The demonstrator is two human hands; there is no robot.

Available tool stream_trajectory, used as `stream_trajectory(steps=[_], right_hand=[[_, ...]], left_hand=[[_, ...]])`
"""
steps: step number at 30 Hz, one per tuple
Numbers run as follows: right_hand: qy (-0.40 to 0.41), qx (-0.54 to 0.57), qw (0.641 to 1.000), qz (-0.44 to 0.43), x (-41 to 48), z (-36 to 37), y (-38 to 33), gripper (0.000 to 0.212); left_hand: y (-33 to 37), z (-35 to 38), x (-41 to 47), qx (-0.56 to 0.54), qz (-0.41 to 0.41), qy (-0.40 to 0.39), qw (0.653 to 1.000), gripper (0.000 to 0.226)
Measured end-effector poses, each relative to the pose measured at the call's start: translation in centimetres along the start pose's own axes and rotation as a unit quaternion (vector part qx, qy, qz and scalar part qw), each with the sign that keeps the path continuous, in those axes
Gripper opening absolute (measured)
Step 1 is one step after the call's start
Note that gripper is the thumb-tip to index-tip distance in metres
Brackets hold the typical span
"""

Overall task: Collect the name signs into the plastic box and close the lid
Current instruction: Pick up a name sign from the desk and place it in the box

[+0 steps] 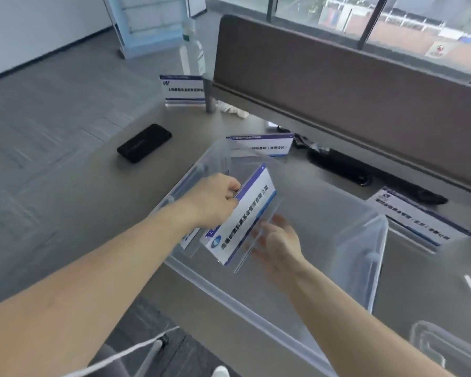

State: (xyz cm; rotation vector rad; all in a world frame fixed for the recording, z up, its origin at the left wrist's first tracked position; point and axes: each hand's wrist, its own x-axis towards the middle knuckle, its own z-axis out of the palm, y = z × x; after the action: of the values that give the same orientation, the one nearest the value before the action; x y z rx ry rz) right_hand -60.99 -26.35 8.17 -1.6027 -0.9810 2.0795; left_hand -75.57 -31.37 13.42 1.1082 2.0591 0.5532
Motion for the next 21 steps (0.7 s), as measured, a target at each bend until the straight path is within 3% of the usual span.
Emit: stream_trajectory(steps=[8,12,16,21], right_hand=[[0.052,-0.084,0.994,0.047,4.9,2.6,3.1,0.029],[0.034,-0.090,0.994,0.048,5.8,3.8,3.7,0.033],[0.010,-0.085,0.994,0.066,7.0,4.8,4.6,0.027],[-0.007,-0.056,0.995,0.084,7.8,5.1,6.1,0.018]], left_hand=[[-6.0,3.9,3.7,0.046,-0.009,0.019,0.999,0.017],[-7.0,4.5,3.7,0.084,-0.005,0.057,0.995,0.023],[-6.8,4.8,2.9,0.131,0.003,0.073,0.989,0.004],[-6.8,4.8,2.1,0.148,0.014,0.086,0.985,0.021]])
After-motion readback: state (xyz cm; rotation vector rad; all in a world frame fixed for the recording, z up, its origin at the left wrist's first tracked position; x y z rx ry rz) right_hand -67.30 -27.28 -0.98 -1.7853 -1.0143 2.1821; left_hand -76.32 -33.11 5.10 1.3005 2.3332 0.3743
